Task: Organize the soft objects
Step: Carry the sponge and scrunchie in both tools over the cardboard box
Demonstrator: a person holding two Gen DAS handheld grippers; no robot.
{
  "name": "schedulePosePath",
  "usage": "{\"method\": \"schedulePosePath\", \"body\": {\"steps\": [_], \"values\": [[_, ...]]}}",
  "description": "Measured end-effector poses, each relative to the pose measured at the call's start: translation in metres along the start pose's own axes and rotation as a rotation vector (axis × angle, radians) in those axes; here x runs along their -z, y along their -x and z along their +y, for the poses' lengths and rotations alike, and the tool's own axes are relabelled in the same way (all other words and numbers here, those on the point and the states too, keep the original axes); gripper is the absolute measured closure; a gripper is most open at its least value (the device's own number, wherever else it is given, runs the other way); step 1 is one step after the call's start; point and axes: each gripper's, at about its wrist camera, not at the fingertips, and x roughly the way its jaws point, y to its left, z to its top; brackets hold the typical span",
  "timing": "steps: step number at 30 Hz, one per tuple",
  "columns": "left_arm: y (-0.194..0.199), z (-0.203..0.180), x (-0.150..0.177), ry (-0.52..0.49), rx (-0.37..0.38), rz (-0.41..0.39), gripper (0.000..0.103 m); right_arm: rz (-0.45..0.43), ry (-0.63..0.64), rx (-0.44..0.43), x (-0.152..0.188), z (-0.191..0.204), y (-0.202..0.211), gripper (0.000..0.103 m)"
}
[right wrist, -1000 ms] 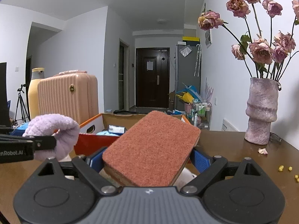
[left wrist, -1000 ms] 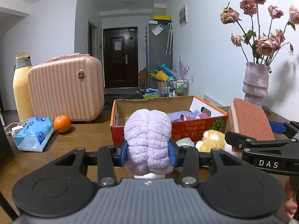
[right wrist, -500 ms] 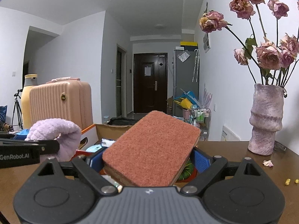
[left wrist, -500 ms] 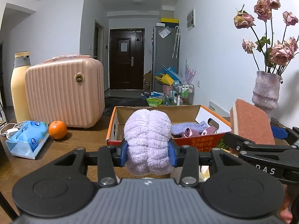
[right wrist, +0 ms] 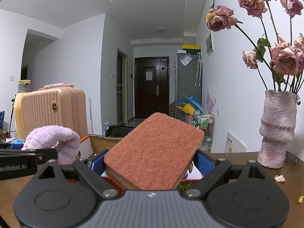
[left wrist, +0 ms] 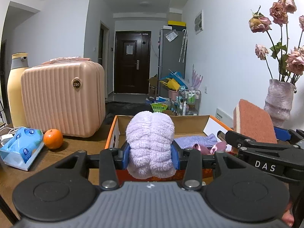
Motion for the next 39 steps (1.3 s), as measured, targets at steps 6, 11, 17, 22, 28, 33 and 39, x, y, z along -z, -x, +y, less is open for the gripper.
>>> {"method": "schedulePosePath", "body": {"steps": [6, 11, 17, 22, 28, 33, 39], "values": [[-0.015, 0.000, -0.007, 0.007, -0.007, -0.010, 0.061, 0.005, 0.009, -0.005, -0.007, -0.002, -0.019, 0.010], [-0.028, -0.002, -0.011, 0.011, -0.012, -0.015, 0.061, 0.019, 0.009, -0.013, -0.012, -0.004, -0.035, 0.010], [-0.046, -0.003, -0.017, 0.021, -0.022, -0.019, 0.061, 0.035, 0.012, -0.014, -0.020, -0.004, -0.053, 0.010], [-0.061, -0.005, -0.021, 0.019, -0.035, -0.020, 0.061, 0.054, 0.025, -0.015, -0.026, -0.004, -0.069, 0.009], [-0.077, -0.004, -0.025, 0.019, -0.058, -0.023, 0.061, 0.112, 0.038, -0.027, -0.030, -0.002, -0.093, 0.009], [-0.095, -0.003, -0.028, 0.020, -0.081, -0.017, 0.061, 0.158, 0.050, -0.023, -0.033, -0.001, -0.114, 0.009], [-0.113, -0.001, -0.031, 0.026, -0.102, -0.011, 0.061, 0.222, 0.049, -0.024, -0.037, 0.000, -0.133, 0.009]]}}
